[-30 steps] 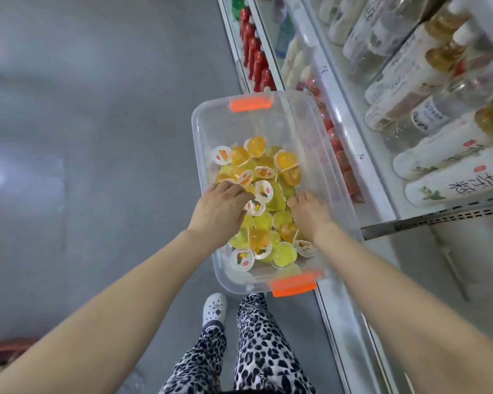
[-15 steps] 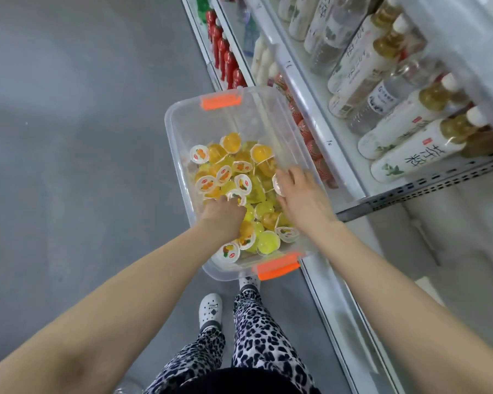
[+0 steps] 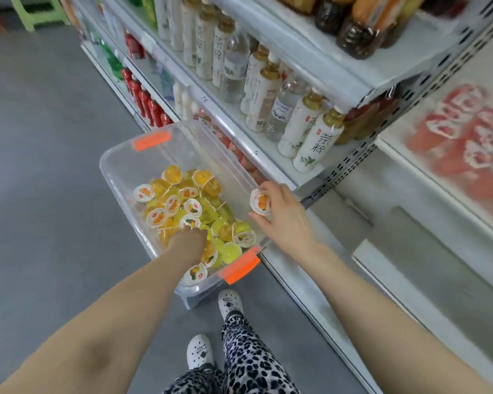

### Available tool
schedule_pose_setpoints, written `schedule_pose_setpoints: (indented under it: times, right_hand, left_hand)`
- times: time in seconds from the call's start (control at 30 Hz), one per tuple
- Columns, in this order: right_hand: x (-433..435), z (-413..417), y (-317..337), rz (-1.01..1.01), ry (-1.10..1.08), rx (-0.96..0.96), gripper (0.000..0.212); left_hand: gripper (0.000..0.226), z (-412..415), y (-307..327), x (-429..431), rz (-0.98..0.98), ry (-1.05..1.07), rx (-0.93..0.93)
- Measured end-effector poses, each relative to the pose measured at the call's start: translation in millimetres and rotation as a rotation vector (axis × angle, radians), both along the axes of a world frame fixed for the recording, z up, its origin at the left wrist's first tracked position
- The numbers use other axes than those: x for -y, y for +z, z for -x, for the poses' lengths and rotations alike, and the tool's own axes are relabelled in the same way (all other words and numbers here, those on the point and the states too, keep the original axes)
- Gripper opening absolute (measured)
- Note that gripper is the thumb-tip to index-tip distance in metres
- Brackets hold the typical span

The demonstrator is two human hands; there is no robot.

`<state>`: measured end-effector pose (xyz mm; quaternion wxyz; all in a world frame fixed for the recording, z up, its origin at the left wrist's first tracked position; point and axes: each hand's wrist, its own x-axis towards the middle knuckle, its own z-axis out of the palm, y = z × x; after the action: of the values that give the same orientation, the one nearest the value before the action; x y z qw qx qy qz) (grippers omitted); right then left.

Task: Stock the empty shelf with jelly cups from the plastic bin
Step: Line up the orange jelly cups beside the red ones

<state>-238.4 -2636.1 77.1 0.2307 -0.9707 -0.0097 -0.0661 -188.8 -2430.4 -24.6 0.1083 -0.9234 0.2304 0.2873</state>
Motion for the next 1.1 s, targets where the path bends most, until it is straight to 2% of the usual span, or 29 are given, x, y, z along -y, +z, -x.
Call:
schedule_pose_setpoints:
  times: [0.1, 0.4, 0.53, 0.7, 1.1]
  right_hand:
    - [9, 14, 11, -0.015, -0.062, 0.030, 0.046]
    - [35, 67, 44, -0.068, -0.281, 0.151, 0.040]
    - [60, 97, 62, -0.084, -0.396, 0.184, 0.038]
    - [92, 141, 91, -0.103, -0.509, 0.251, 0.037]
    - [213, 265, 147, 0.027, -0.735, 0.491, 0.032]
  left_hand:
    - [0.062, 1, 15, 1, 0.192, 0.091, -0.021]
    - [0.058, 15, 95, 26, 0.870, 0.174, 0.107]
    - [0.051, 28, 133, 56, 0.967, 0.055, 0.156]
    - [0.055, 47, 170, 104, 0.992, -0.106, 0.164]
    - [0.053, 122, 247, 270, 1.078, -0.528, 0.277]
